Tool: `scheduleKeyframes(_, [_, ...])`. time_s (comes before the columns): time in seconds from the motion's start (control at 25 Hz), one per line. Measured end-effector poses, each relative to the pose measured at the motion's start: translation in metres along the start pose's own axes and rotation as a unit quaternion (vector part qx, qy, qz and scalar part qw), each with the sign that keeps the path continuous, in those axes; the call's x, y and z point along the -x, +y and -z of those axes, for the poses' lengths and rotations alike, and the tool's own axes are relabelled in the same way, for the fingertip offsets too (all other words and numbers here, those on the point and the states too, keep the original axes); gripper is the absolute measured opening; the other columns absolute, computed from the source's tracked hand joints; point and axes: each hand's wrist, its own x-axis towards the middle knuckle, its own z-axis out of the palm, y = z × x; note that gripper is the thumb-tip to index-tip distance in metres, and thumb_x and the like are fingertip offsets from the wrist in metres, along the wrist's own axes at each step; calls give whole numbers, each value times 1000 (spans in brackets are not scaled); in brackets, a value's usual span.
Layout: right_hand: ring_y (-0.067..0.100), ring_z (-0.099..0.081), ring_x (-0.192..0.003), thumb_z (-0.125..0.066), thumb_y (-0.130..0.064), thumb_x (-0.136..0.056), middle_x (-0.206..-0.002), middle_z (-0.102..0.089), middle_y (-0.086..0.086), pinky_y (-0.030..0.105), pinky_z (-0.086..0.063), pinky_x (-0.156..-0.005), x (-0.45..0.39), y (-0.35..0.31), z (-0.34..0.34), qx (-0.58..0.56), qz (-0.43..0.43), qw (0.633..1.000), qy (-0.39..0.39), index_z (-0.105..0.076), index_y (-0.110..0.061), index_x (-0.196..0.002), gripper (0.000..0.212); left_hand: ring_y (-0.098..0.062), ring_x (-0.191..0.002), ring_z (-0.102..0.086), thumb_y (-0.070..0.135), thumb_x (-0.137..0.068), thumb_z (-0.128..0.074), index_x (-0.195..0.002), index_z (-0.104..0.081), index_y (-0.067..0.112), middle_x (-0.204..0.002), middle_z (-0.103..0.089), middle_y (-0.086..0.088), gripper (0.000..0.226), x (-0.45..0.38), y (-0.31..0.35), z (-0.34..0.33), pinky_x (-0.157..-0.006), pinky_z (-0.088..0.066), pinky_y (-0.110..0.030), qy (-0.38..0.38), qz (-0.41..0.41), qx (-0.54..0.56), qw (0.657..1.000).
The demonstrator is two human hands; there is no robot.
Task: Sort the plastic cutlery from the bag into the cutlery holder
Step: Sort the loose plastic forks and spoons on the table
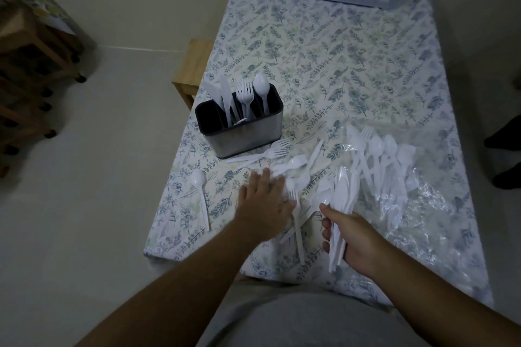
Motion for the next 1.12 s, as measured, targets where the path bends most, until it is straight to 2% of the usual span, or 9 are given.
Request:
scheduleKeyframes(0.12, [16, -49, -51, -69, -23, -96, -61, -52, 3, 32, -43, -52, -1, 1, 2, 4, -3, 1000, 18, -61, -12, -77, 23, -33, -152, -10, 65, -95, -27, -151, -33, 33, -164, -19, -12, 65, 13, 9, -2, -119, -17, -55, 69, -8, -6, 998])
scheduleKeyframes(0.2, [16, -48, -50, -70, -23, -95, -60, -51, 3, 31, -42, -51, -1, 2, 2, 4, -7, 1000, 23, -60, -12, -75, 25, -31, -154, -1, 60, -96, -34, -155, -26, 30, -167, -9, -8, 67, 3, 9, 3, -120, -14, -56, 93, 5, 23, 995])
scheduleKeyframes(0.32, [16, -46, -51, -72, -21, -93, -59, -49, 2, 30, -41, -50, -1, 3, 2, 7, -7, 999, 31, -61, -14, -77, 21, -30, -154, 10, 51, -98, -38, -160, -8, 25, -168, 6, -6, 74, -20, -7, 8, -121, -6, -54, 70, -8, 12, 997])
scheduleKeyframes(0.4, [16, -46, -52, -73, -17, -92, -58, -49, 1, 29, -41, -50, -1, 3, 3, -2, -4, 999, 48, -66, -15, -85, 10, -30, -155, 5, 51, -99, -34, -160, -6, 26, -168, 5, -7, 71, -27, -16, 4, -122, -5, -54, 45, -3, -16, 999])
scheduleKeyframes(0.52, [17, -47, -54, -71, -12, -92, -57, -49, 0, 29, -40, -52, -1, 4, 8, -22, 0, 997, 76, -70, -14, -95, 4, -34, -152, -13, 51, -98, -36, -156, -18, 28, -165, -11, -11, 65, -19, -7, 0, -120, -14, -54, 94, 18, -6, 995])
scheduleKeyframes(0.6, [18, -47, -55, -68, -11, -93, -58, -50, 1, 29, -41, -52, -1, 5, 10, -35, 1, 995, 88, -70, -13, -98, 5, -32, -153, -8, 56, -96, -40, -156, -18, 35, -166, -6, -8, 67, -10, 4, -2, -121, -13, -56, 89, -29, 22, 995])
scheduleKeyframes(0.72, [18, -49, -54, -69, -12, -94, -60, -52, 2, 29, -43, -52, 0, 6, 10, -28, -3, 995, 94, -71, -14, -95, 4, -29, -154, 6, 66, -95, -39, -156, -10, 44, -168, 11, -4, 71, -1, 3, -14, -121, -7, -61, 27, -126, -54, 990])
scheduleKeyframes(0.96, [17, -46, -52, -68, -12, -94, -65, -54, 4, 27, -39, -49, -1, 12, 13, -22, -12, 997, 73, -69, -15, -86, 8, -28, -154, -2, 46, -99, -49, -158, -15, 33, -168, -1, -4, 70, 4, -15, -3, -121, -4, -51, 126, -10, 18, 992])
scheduleKeyframes(1.12, [18, -49, -53, -68, -13, -94, -64, -55, 4, 28, -41, -50, -1, 12, 12, -12, -9, 998, 64, -67, -14, -89, 5, -28, -154, -2, 38, -97, -51, -157, -22, 26, -168, -6, -6, 68, 27, -22, -14, -122, -7, -56, 201, 163, 118, 959])
